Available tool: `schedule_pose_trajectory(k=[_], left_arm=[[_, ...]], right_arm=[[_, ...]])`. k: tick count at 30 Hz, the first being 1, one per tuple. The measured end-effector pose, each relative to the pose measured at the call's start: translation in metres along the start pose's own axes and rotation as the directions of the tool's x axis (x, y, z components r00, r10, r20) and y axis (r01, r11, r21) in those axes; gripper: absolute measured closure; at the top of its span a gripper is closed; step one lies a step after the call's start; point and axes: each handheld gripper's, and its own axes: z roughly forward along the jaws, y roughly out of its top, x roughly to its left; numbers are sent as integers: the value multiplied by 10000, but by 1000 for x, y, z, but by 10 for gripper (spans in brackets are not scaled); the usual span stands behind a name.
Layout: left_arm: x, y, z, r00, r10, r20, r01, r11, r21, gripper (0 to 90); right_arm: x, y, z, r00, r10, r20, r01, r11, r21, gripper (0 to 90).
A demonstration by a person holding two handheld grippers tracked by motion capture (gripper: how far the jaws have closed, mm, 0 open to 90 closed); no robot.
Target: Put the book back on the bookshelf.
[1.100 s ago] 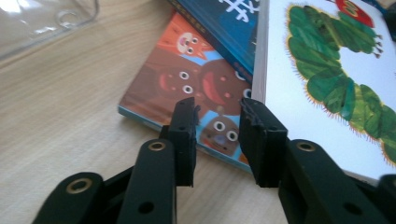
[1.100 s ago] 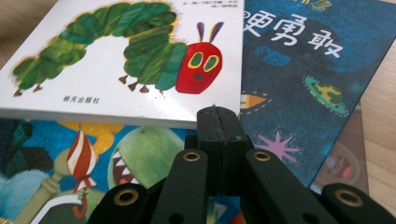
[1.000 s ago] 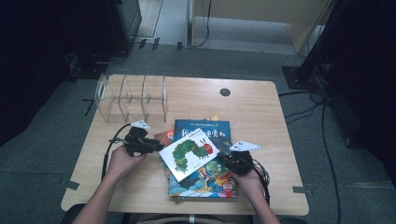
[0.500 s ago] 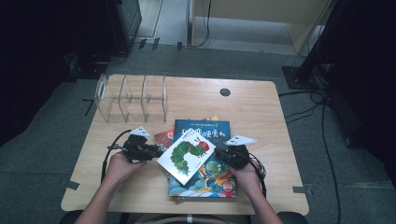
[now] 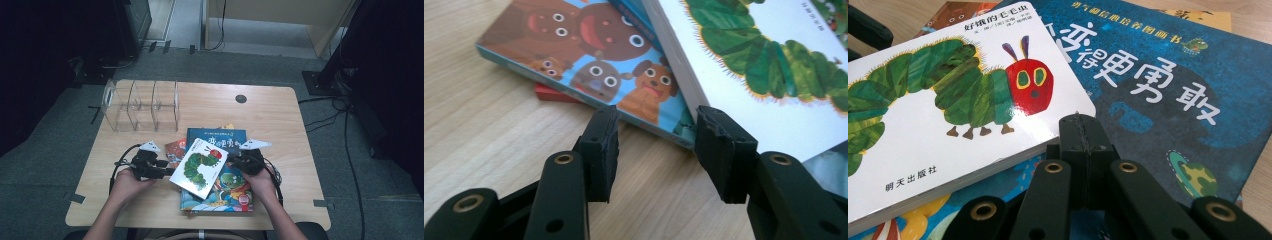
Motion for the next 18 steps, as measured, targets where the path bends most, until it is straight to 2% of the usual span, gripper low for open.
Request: schedule_pose_trajectory(k=[2, 6, 10, 14, 18], left_arm=[[1, 0, -2, 9999, -14, -127, 13, 9999, -107, 508], [5, 1, -10, 9999, -107, -61, 105, 9990, -425, 488], [7, 3, -13, 9993, -298, 224, 312, 9972, -684, 442], [2, 7, -12, 9996, -189, 230, 206, 9968, -773, 363], [-1, 11, -10, 9978, -230, 615, 280, 9963, -817, 339]], right_arm=[[1, 0, -1, 9999, -90, -67, 90, 10000, -26, 900], [4, 0, -5, 9998, -148, -114, 147, 9999, -55, 900], [9, -5, -10, 9992, -262, -310, 260, 9996, -65, 900], [19, -9, -12, 9976, -450, -523, 453, 9990, 34, 900], [27, -12, -11, 9963, -567, -653, 585, 9979, 267, 900]])
